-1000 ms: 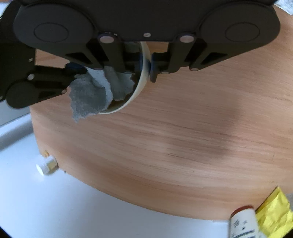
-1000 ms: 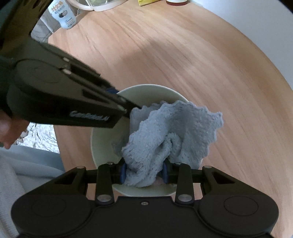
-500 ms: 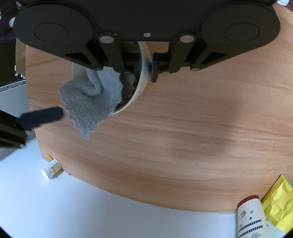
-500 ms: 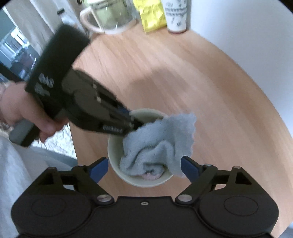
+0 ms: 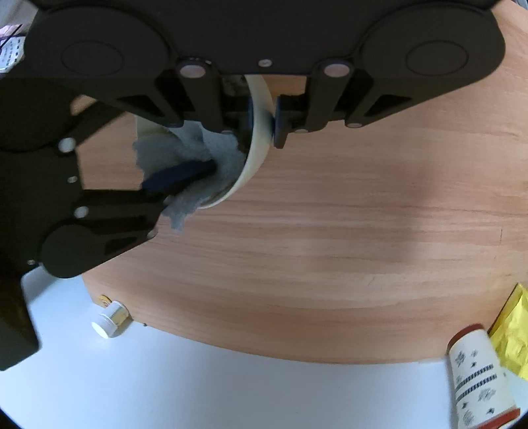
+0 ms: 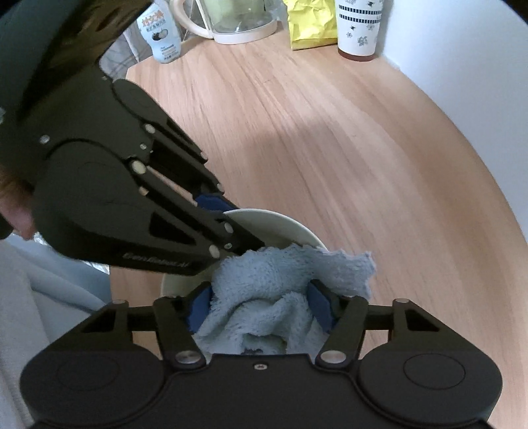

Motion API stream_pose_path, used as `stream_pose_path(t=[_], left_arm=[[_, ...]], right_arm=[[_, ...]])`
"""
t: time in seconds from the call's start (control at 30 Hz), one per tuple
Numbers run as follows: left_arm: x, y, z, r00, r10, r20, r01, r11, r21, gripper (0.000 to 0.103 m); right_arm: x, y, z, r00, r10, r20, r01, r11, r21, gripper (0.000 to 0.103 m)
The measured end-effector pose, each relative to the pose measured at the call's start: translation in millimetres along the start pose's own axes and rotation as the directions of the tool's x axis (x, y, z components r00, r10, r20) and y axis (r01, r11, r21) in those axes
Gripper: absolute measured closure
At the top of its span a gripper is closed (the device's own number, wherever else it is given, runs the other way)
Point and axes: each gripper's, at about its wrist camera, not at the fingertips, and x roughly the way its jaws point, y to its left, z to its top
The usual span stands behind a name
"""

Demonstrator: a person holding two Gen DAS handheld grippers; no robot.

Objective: Clean bowl
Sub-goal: 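Wipe the cloth around the bowl interior with the right gripper while the left holds the bowl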

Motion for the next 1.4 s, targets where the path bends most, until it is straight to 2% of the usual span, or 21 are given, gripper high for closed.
stream_pose_path(t=[0.13,0.37,0.77,0.83,0.93,1.23,1.4], left_arm=[[0,-2,2,1.0,0.005,0.0,-0.005,1.0,0.011,0.092],[3,-6,6,1.0,0.008,-0.002,-0.008,1.0,0.014,0.092],[-2,-9,5,1.0,-0.01,0.003,0.01,1.0,-0.014,0.088],[-8,-11,2,1.0,0.012,0.013,-0.012,1.0,-0.02,0.08],[-16,-13,-3,0.999,0.04,0.027,-0.039,0.998,-0.042,0.073],[-28,-19,-11,0.999,0.049,0.0,-0.049,0.998,-0.05,0.067],[-29,-24,-15,0.998,0.062,-0.023,-0.063,0.997,-0.037,0.062]], right_arm=[[9,3,-4,0.999,-0.011,-0.034,0.011,1.0,-0.019,0.055],[15,11,-11,0.999,-0.014,-0.045,0.013,0.999,-0.036,0.057],[12,13,-24,1.0,-0.029,0.002,0.029,0.999,0.033,0.058],[11,13,-27,0.999,-0.032,0.008,0.031,0.998,0.046,0.059],[10,15,-33,0.999,-0.04,0.023,0.038,0.997,0.06,0.059],[10,20,-43,0.996,-0.062,0.059,0.054,0.991,0.124,0.06],[7,17,-49,0.996,-0.054,0.065,0.04,0.979,0.202,0.06]])
